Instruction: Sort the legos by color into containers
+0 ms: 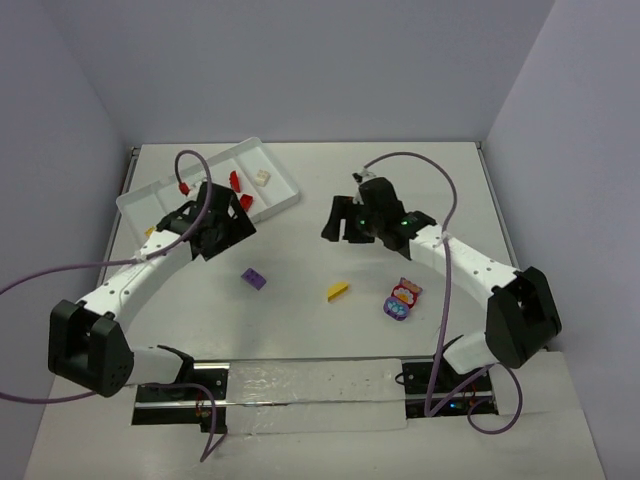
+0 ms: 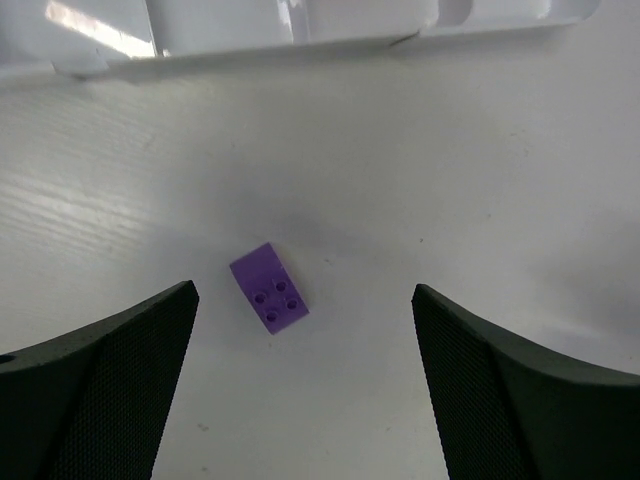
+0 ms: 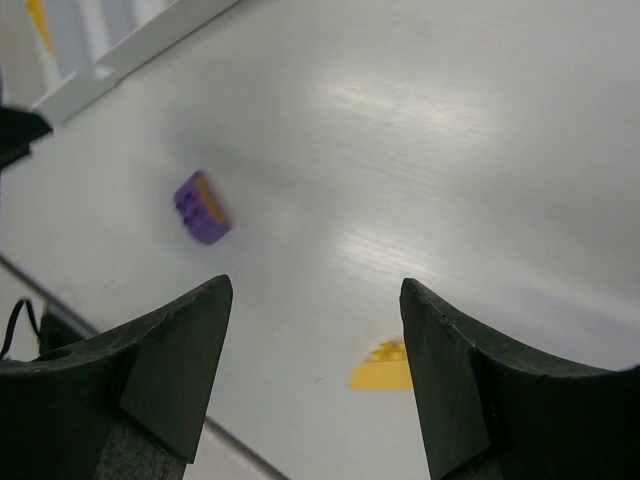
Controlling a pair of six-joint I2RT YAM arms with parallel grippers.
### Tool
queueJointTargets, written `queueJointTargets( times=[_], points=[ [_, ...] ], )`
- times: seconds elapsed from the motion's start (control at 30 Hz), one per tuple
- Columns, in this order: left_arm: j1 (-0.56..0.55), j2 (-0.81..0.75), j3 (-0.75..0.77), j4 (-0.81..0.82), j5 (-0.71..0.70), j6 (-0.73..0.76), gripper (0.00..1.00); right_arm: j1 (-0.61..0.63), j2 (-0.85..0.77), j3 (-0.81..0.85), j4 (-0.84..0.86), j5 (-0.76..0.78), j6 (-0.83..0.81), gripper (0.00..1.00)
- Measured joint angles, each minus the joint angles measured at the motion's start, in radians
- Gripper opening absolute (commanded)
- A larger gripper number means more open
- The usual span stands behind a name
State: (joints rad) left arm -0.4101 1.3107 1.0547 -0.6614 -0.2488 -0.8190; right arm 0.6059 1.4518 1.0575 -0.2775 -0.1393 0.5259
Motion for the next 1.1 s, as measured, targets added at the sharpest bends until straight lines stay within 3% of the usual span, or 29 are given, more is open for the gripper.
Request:
queueJointTargets(
  times=[0.1, 0.23, 0.37, 0.83, 0.97, 1.1],
  points=[
    [-0.05, 0.055, -0.032, -0.017, -0.022, -0.124, 0.99, -0.076, -0.043, -0.057, -0.006, 0.017, -0.001, 0.76],
    [-0.099, 0.135, -0.05, -0.059, -0.039, -0.266, 0.99, -0.074, -0.047, -0.072, -0.026, 0.012, -0.014, 0.76],
    [-0.106, 0.166, -0.066, -0.056, -0.045, -0.351, 0.92, -0.07, -0.049, -0.073, -0.026, 0.003, -0.024, 0.76],
    [-0.12, 0.312, -0.112, 0.013, -0.044, -0.423, 0.72, -0.069, -0.049, -0.073, -0.03, -0.008, -0.045, 0.76],
    [-0.12, 0.328, -0.111, 0.016, -0.053, -0.426, 0.6, -0.069, -0.049, -0.073, -0.03, -0.007, -0.045, 0.76],
    [-0.12, 0.332, -0.111, 0.02, -0.058, -0.423, 0.26, -0.069, -0.049, -0.073, -0.03, -0.007, -0.045, 0.76]
  ],
)
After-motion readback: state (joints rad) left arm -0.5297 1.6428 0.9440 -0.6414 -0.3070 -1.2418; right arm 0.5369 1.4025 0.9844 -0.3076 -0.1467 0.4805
